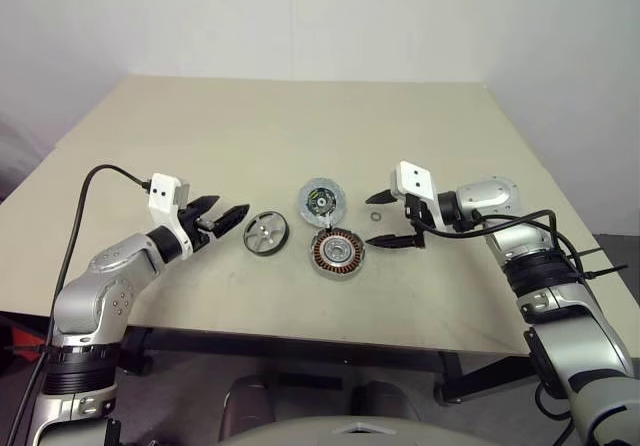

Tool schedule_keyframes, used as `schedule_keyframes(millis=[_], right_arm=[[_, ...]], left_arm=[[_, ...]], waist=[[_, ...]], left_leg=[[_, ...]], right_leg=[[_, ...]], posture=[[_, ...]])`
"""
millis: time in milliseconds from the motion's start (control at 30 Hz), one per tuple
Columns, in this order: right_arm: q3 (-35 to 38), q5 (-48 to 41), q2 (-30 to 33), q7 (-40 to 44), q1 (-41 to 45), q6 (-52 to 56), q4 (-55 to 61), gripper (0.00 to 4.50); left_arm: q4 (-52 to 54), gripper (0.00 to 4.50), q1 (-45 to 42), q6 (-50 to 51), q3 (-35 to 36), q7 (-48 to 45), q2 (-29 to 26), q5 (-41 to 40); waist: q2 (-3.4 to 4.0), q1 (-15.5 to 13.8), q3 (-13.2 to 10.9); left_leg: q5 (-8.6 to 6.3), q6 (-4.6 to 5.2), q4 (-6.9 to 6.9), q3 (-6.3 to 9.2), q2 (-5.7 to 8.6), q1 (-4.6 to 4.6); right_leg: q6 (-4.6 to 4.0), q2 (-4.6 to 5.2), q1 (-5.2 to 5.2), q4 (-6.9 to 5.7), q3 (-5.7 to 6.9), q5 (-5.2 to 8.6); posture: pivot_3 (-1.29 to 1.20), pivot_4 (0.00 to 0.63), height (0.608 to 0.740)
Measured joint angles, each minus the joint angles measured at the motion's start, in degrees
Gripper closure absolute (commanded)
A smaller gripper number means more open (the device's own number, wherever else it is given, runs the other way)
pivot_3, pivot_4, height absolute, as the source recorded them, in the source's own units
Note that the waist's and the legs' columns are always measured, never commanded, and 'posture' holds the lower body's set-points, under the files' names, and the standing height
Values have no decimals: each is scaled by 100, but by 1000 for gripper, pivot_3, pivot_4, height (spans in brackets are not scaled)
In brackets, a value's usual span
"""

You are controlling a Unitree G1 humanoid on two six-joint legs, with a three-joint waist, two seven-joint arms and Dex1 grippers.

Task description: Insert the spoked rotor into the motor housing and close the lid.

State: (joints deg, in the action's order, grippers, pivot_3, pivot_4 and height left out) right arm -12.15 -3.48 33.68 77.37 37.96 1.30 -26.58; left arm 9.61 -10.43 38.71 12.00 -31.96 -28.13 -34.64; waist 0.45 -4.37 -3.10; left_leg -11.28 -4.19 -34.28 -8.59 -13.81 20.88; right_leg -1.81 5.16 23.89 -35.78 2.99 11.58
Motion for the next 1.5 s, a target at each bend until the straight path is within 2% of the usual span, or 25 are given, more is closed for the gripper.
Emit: schedule_keyframes(millis=[733,933,1267,1500], right_arm=[[0,8,88,74,46,68,8,0],[-52,-9,310,387,-275,231,457,0],[-523,233,520,546,-453,-228,1209,0],[-1037,504,280,632,-233,-883,966,0]], left_arm=[[-41,26,0,-10,0,-6,0,71],[-57,26,-2,-10,1,-10,0,78],[-220,26,-80,-15,-6,-52,-2,121],[-277,26,-142,-22,-27,-71,-1,171]], waist=[[0,-1,0],[-1,-25,0],[-1,-17,0],[-1,-6,0]], left_leg=[[2,3,-1,0,0,0],[2,4,-1,0,0,0],[4,2,-1,0,-1,-17],[3,3,-1,1,0,-66]], right_leg=[[-1,0,0,-2,0,-1],[-1,1,-2,0,0,-1],[-1,0,-27,-7,-2,-1],[0,1,-65,0,0,0]], posture=[[0,0,740],[0,0,740],[0,0,740],[0,0,740]])
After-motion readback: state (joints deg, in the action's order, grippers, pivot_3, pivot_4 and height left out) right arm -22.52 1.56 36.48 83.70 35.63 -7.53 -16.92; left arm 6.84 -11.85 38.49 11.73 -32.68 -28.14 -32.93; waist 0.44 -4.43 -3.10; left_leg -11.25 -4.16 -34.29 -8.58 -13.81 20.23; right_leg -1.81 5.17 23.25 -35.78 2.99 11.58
